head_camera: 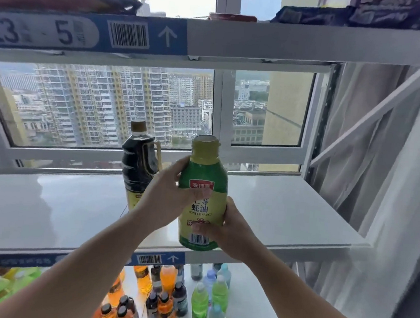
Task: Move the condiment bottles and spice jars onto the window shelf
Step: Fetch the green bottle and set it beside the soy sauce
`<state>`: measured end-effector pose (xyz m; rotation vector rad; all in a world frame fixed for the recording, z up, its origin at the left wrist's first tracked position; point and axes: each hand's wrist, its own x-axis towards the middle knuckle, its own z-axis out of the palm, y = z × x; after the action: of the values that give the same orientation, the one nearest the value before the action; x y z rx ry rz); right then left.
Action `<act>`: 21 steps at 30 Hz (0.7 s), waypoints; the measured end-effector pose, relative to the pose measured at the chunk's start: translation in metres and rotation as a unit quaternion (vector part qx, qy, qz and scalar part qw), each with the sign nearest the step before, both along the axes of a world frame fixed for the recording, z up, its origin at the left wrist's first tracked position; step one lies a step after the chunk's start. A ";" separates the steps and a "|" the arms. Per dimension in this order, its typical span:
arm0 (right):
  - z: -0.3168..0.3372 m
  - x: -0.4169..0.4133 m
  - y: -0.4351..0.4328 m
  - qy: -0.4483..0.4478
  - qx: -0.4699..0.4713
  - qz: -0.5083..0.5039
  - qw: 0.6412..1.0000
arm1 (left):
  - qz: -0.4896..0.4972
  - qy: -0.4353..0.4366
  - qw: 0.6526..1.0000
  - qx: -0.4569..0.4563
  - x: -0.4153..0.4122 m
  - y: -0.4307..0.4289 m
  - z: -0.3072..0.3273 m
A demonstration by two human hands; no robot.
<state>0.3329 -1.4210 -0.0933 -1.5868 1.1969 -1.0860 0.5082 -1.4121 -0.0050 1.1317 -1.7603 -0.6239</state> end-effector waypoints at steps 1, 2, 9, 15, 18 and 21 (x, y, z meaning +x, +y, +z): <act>-0.001 0.000 -0.007 -0.002 0.001 0.002 1.000 | 0.007 -0.006 1.000 -0.003 -0.001 -0.007 -0.001; -0.002 0.001 -0.013 -0.002 0.003 0.001 1.000 | 0.010 -0.010 1.000 -0.002 -0.001 -0.013 -0.003; -0.013 0.010 -0.054 0.015 0.015 -0.014 1.000 | 0.021 -0.032 0.999 0.033 0.007 -0.054 -0.015; -0.025 0.017 -0.082 0.016 0.036 -0.018 0.999 | 0.014 -0.026 0.998 0.060 0.013 -0.075 -0.019; -0.034 0.020 -0.091 0.010 0.048 -0.016 0.999 | 0.004 -0.029 0.997 0.072 0.016 -0.083 -0.024; -0.039 0.022 -0.099 0.020 0.051 -0.011 0.998 | 0.005 -0.028 0.996 0.083 0.018 -0.088 -0.025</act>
<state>0.3551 -1.5203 -0.1324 -1.5269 1.2792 -0.9943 0.5265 -1.5004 -0.0303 1.2818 -1.7741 -0.7499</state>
